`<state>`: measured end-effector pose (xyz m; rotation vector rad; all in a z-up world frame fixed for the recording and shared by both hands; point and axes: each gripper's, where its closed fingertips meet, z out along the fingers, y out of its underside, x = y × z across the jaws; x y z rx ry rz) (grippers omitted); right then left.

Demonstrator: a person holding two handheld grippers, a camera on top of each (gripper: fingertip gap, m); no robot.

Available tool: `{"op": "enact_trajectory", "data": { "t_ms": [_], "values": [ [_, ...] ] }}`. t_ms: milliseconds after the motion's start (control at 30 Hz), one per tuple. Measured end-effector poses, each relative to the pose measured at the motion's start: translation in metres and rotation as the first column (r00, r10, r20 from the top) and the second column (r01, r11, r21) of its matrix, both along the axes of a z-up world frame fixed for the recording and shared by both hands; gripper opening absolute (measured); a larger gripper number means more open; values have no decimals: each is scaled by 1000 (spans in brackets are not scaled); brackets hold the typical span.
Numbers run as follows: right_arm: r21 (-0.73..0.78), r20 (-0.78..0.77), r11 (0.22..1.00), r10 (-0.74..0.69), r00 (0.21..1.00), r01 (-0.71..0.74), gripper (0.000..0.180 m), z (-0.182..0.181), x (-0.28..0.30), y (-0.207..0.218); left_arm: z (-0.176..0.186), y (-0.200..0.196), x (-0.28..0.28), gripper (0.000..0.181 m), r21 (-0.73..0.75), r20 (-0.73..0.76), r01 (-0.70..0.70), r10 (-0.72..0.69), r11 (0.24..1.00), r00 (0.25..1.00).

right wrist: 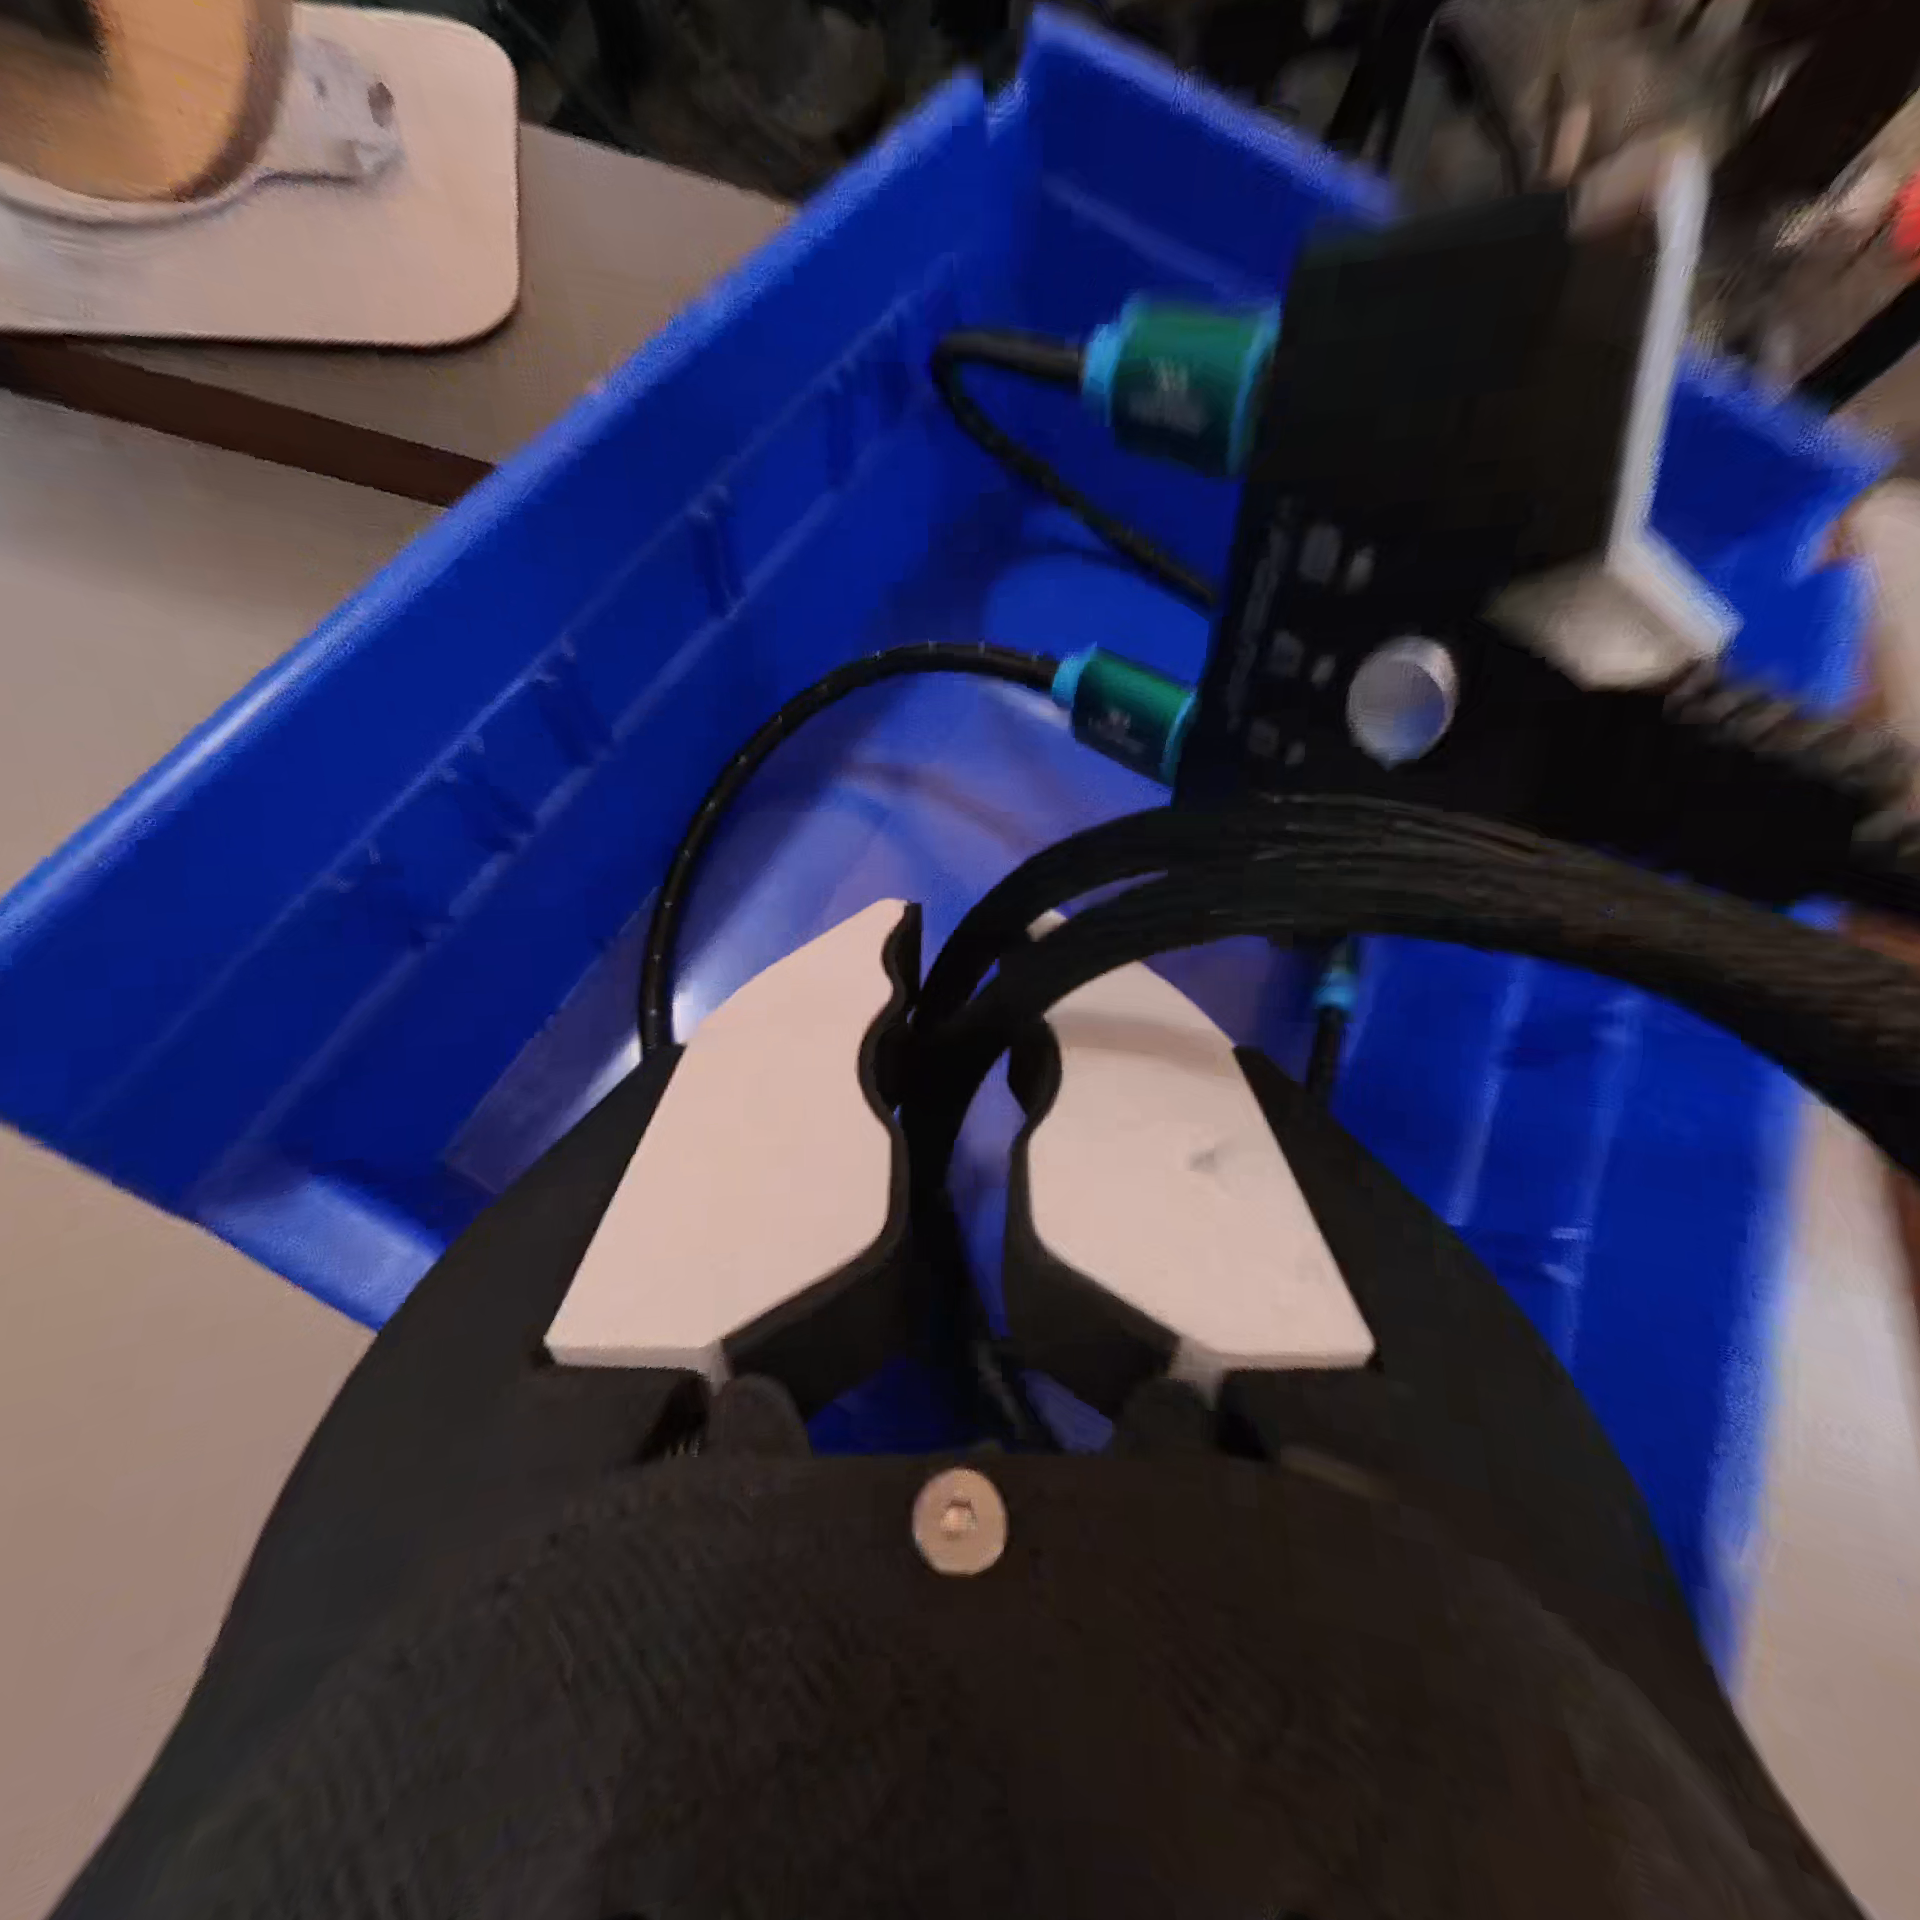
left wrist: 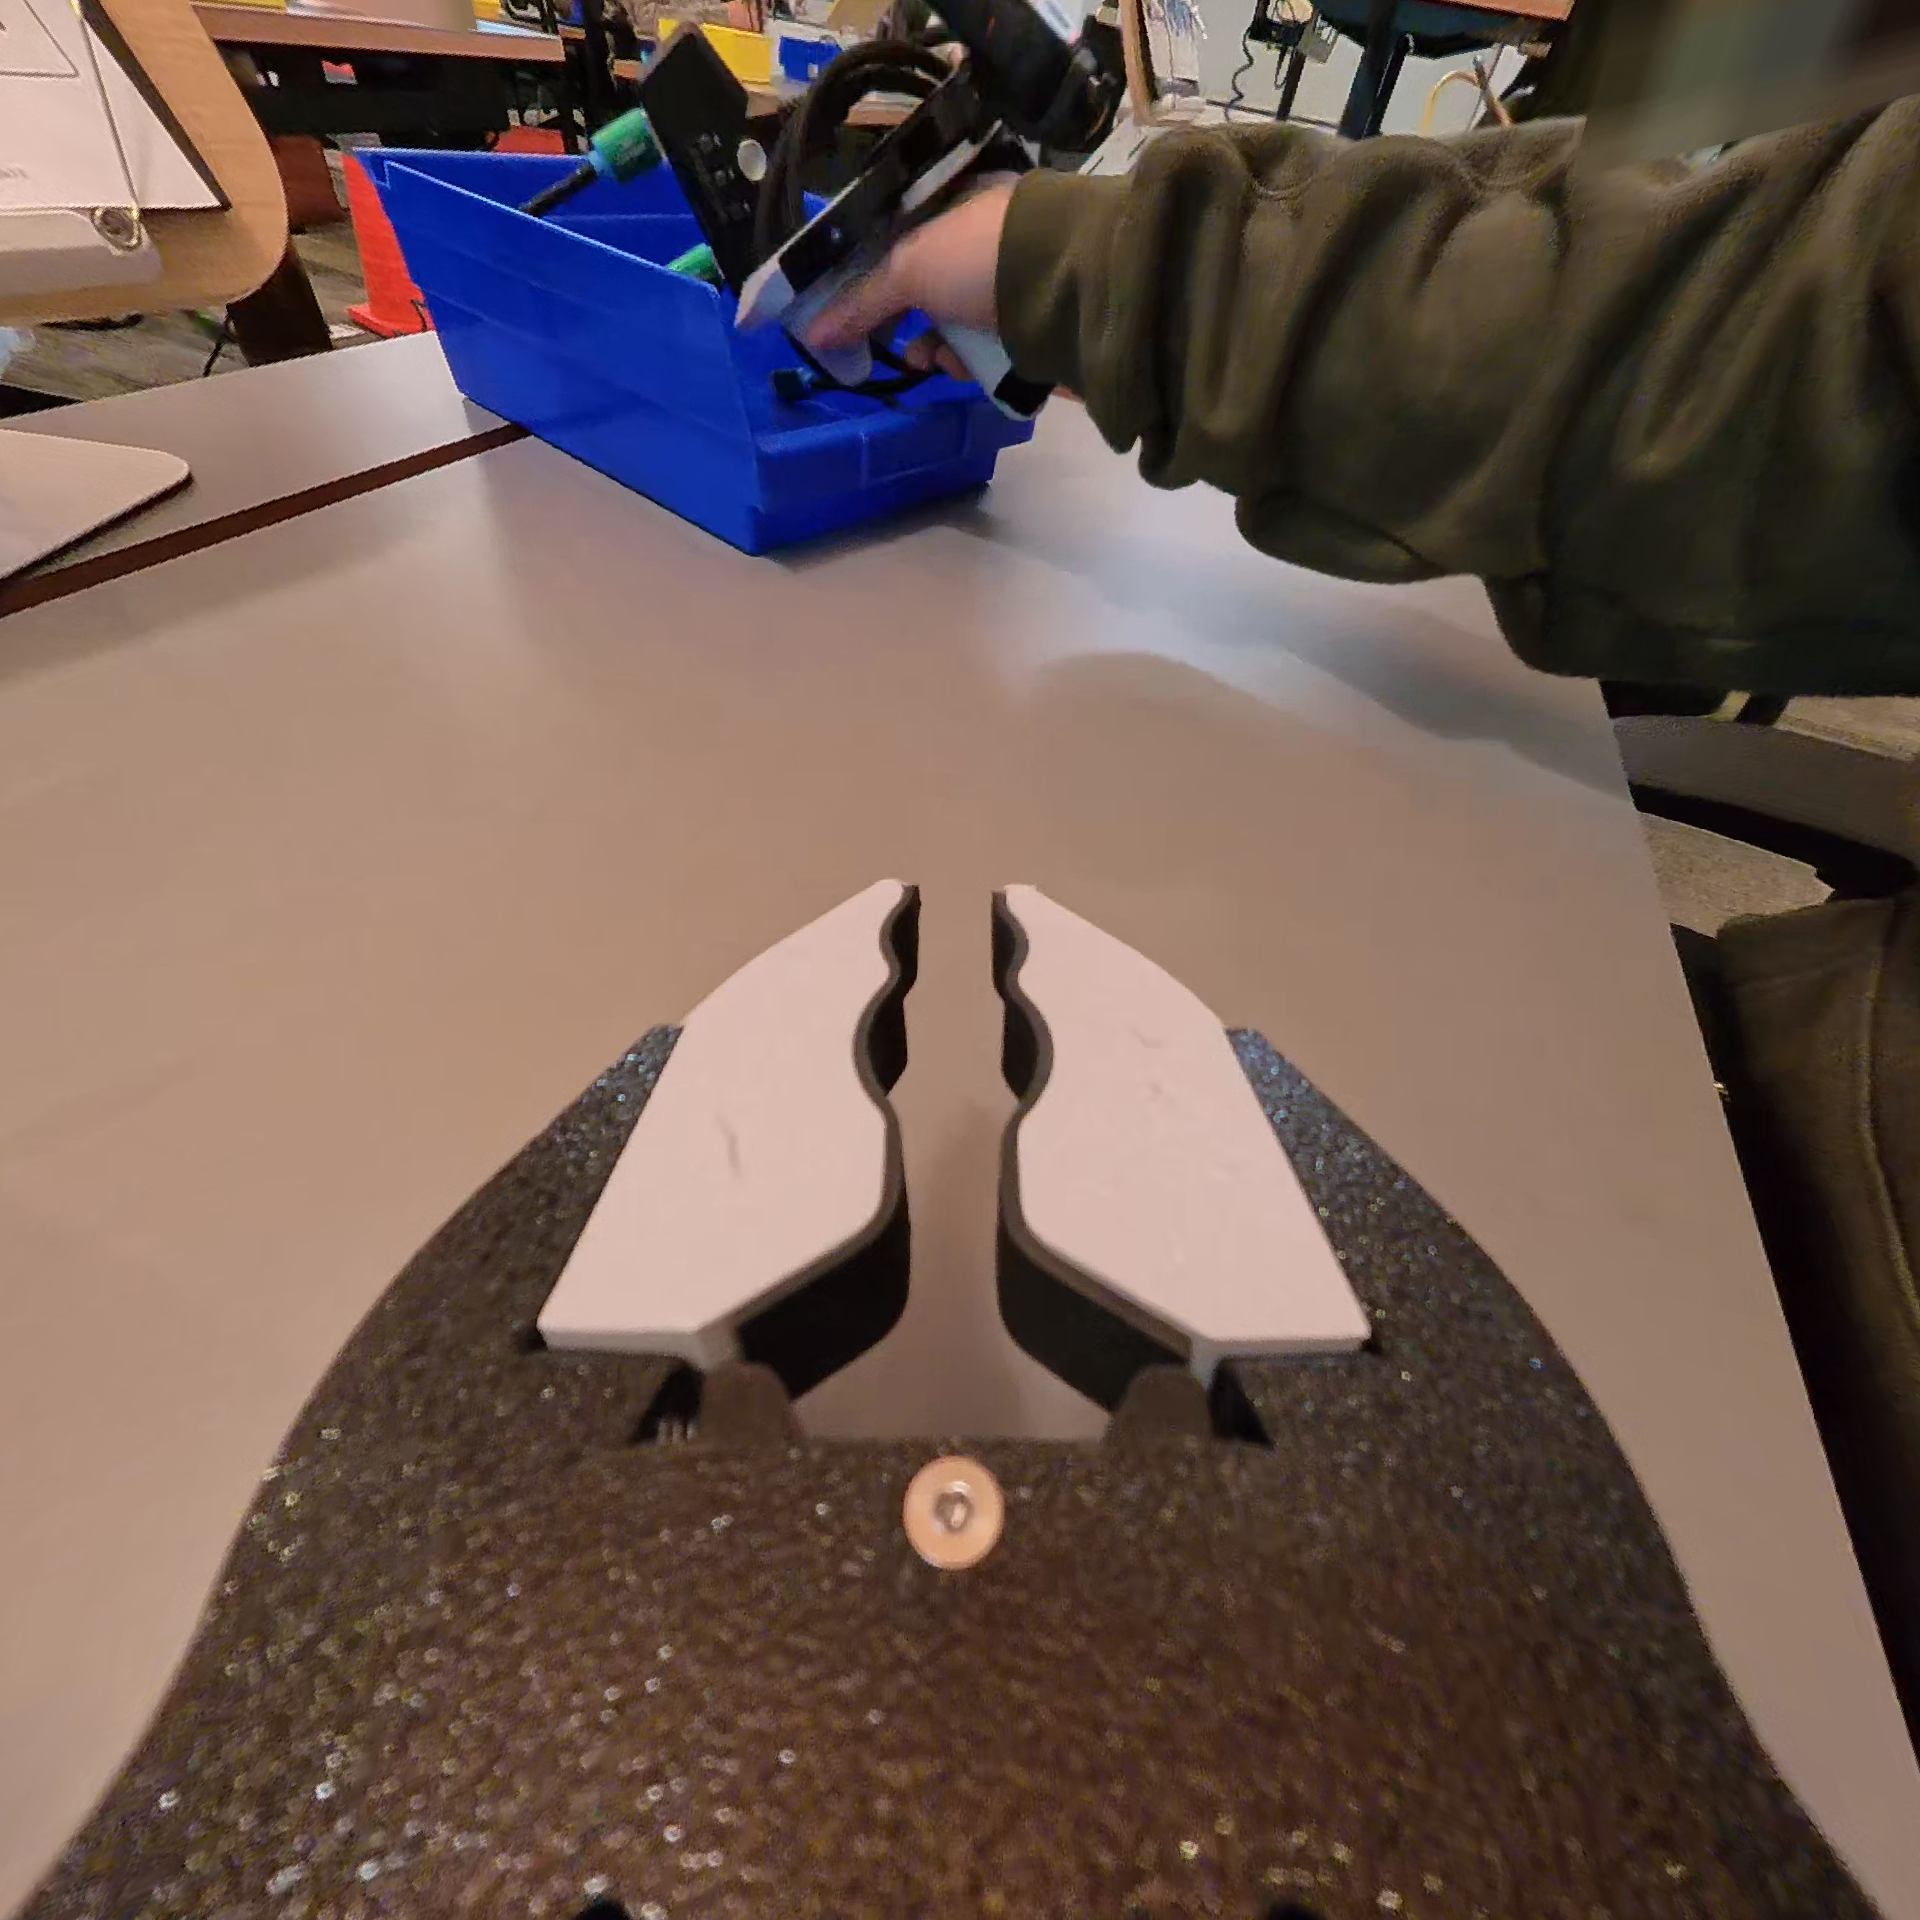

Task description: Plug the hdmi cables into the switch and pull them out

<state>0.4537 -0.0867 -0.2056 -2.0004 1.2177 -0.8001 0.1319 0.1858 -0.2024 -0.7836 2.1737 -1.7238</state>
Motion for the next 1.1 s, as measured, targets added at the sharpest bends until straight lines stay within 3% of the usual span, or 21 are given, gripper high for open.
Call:
{"op": "enact_trajectory", "data": {
  "t_ms": [33, 200, 267, 367, 433, 500, 567, 700, 800, 900, 967, 1033, 1100],
  "values": [
    [-56, 53, 998, 27, 998, -24, 20, 10, -4, 1, 0, 0, 0, 12, -2, -1, 0, 0, 1000, 1000],
    [-167, -25, 962, 215, 976, -216, 57, 12, -47, 10, 1, 1, 0, 13, -8, -1, 1, -1, 1000, 1000],
    [-94, -47, 962, 252, 967, -255, 60, 14, -65, 6, 0, 0, -1, 13, -5, 0, 3, -3, 1000, 1000],
    [114, 50, 949, 289, 956, -293, 56, 43, -94, -1, 0, 0, -1, 13, -6, -2, 4, -4, 1000, 1000],
    [249, 35, 920, 302, 953, -301, 54, 54, -114, -15, 0, 0, -1, 13, -9, -5, 4, -4, 1000, 1000],
    [345, 35, 905, 251, 967, -248, 53, 64, -128, -43, 0, 0, -1, 13, -11, -11, 4, -5, 1000, 1000],
    [375, 49, 920, 103, 994, -113, 52, 66, -132, -89, 0, 0, 0, 13, -11, -12, 4, -4, 1000, 1000],
    [378, -18, 912, -165, 986, 160, 58, 29, -128, -173, 0, 0, -1, 13, -9, -14, 7, -7, 1000, 1000],
    [393, -167, 903, -115, 979, 173, 72, -15, -121, -180, -1, -1, -1, 13, -5, -17, 10, -10, 1000, 1000],
    [448, -126, 890, -25, 992, 79, 62, -21, -108, -169, -1, -1, -1, 13, 0, -14, 10, -10, 1000, 1000],
    [463, -112, 886, 98, 989, -35, 20, -17, -110, -153, -1, -1, -1, 13, 2, -14, 8, -8, 1000, 1000],
    [457, -154, 886, 170, 973, -83, 18, -9, -117, -142, -2, -1, -1, 13, 2, -16, 6, -6, 1000, 1000],
    [492, -64, 862, 180, 982, -126, 18, 25, -118, -132, -2, -1, 0, 12, -1, -19, 5, -5, 1000, 1000]
  ]
}}
